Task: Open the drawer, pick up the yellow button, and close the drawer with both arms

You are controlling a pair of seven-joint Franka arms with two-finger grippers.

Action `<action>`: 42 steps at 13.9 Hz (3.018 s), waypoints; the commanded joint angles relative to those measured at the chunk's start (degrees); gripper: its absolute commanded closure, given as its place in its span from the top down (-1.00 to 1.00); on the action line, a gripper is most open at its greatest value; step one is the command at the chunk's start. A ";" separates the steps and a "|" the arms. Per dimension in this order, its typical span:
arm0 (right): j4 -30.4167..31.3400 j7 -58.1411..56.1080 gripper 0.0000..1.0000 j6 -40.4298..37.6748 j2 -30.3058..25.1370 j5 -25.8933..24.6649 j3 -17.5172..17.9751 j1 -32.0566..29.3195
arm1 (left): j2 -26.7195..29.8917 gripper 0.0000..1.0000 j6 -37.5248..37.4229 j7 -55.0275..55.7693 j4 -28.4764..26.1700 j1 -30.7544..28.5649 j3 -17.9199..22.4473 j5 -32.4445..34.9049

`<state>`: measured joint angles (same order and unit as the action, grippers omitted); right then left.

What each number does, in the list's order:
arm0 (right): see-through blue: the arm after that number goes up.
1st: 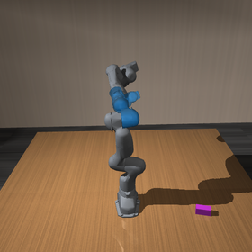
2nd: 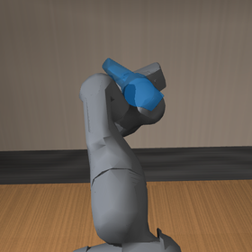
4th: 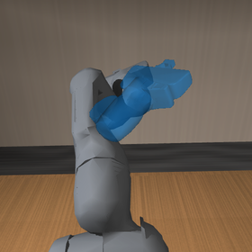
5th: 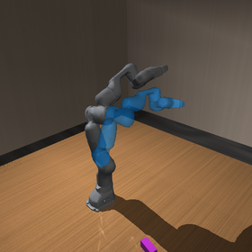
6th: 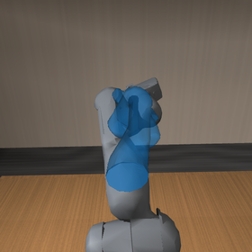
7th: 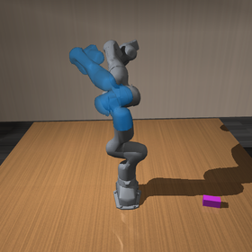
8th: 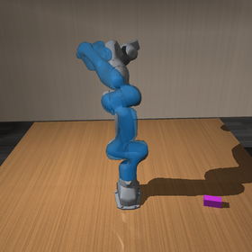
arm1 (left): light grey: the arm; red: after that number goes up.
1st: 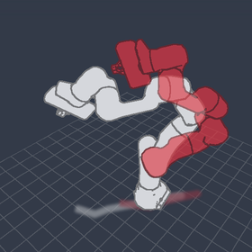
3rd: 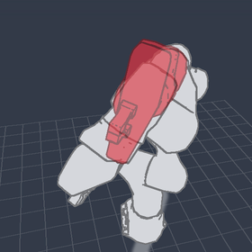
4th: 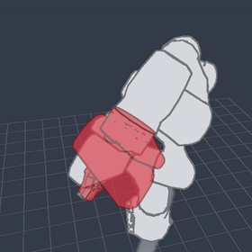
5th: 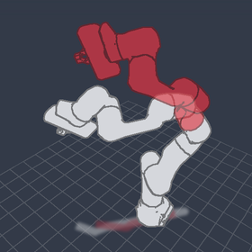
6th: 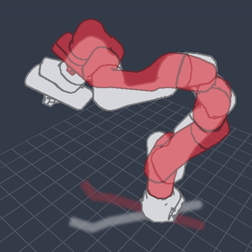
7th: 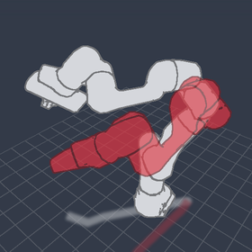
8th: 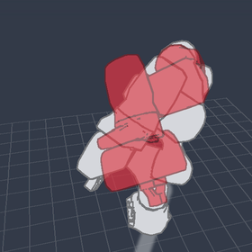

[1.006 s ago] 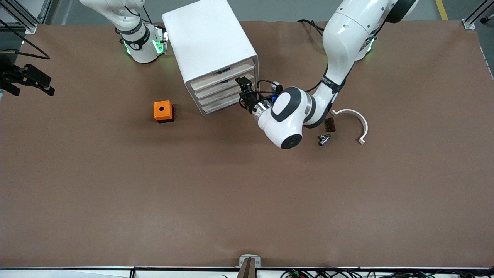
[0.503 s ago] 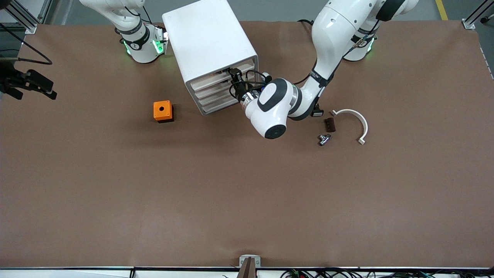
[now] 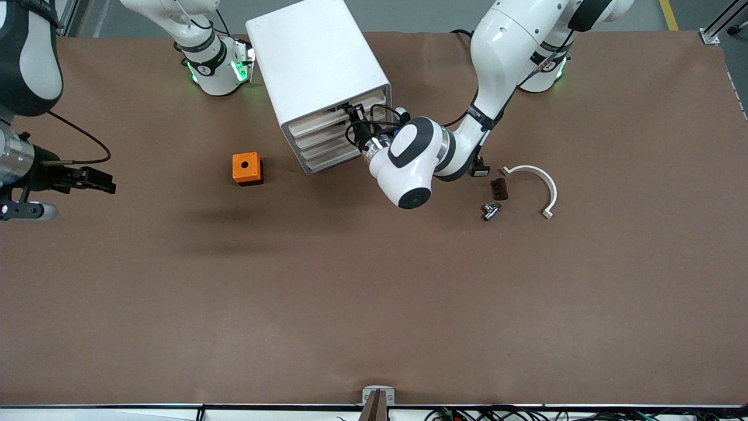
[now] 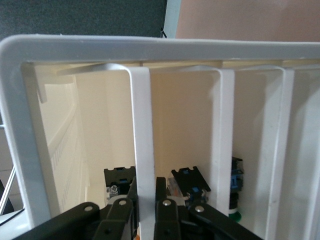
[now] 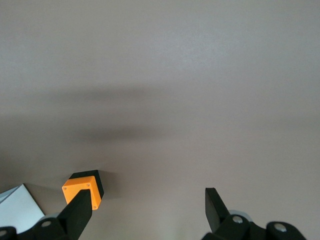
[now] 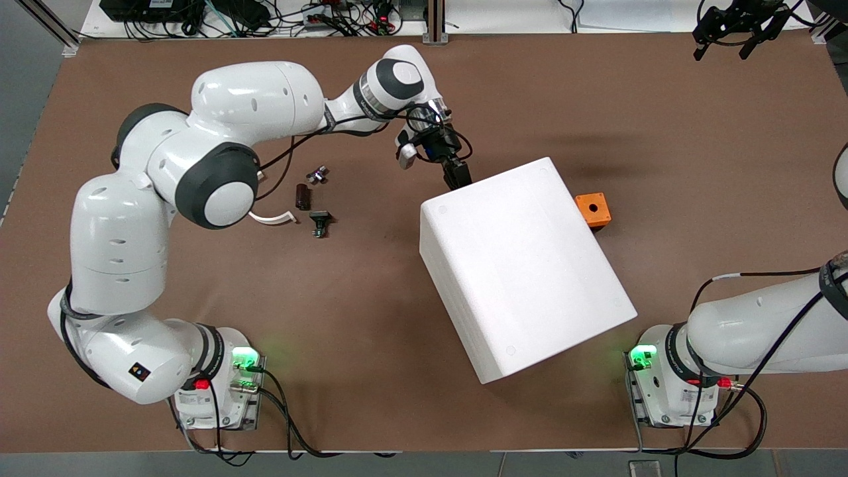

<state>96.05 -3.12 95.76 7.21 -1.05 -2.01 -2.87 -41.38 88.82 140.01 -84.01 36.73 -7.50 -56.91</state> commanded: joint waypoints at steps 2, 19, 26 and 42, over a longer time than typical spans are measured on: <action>-2.62 19.12 1.00 -2.24 -0.27 0.69 1.39 1.97 | -1.07 -1.00 0.12 -0.44 2.96 -6.57 0.83 0.04; -1.83 104.17 1.00 14.97 7.10 4.83 1.22 44.08 | -2.31 1.00 3.11 -6.92 12.28 -16.26 2.58 20.39; -2.35 115.88 1.00 18.68 13.09 2.45 1.22 50.15 | 1.47 1.00 5.13 -39.15 14.75 -15.47 2.76 40.53; -6.04 112.04 -1.00 18.07 14.32 3.33 1.13 48.85 | 5.25 1.00 21.21 -68.03 8.26 -4.05 -0.32 54.27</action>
<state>93.03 111.20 114.89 20.64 2.18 -0.63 47.42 -38.33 108.41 72.25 -72.35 31.73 -7.69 -3.69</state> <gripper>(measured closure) 0.595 0.000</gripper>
